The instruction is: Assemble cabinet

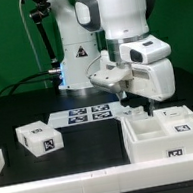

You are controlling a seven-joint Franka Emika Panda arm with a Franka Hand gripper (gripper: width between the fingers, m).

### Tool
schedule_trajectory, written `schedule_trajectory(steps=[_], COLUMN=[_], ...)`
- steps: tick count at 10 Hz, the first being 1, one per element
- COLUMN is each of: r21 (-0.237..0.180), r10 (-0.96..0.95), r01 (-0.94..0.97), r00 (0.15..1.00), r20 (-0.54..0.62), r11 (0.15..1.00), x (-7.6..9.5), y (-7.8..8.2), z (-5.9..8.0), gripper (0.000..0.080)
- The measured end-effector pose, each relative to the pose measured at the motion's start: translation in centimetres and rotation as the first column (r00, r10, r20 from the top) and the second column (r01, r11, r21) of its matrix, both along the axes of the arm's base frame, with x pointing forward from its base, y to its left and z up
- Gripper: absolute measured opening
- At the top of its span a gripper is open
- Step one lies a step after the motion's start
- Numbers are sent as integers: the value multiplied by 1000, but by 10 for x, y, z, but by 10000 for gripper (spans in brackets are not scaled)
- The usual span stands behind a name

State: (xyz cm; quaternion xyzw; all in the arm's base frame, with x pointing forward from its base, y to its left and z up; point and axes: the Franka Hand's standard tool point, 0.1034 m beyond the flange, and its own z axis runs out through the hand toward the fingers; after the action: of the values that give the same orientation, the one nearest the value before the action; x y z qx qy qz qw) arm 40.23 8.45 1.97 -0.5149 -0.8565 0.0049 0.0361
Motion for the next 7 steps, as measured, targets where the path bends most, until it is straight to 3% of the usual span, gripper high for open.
schedule_trajectory(steps=[4,5,6,7], r21=[1,1,2,1], r10=[-1,-2,-2,-3], r01=[2,2,2,3], r00=[1000,1000,1000,1000], r20=[-16,-18,-18,-18], r11=[1000,1000,1000,1000], x=[-4,-5,-5,-5], y=[0,0,0,-1], z=[-6,-6,-6,-7], gripper=[773,587,587,385])
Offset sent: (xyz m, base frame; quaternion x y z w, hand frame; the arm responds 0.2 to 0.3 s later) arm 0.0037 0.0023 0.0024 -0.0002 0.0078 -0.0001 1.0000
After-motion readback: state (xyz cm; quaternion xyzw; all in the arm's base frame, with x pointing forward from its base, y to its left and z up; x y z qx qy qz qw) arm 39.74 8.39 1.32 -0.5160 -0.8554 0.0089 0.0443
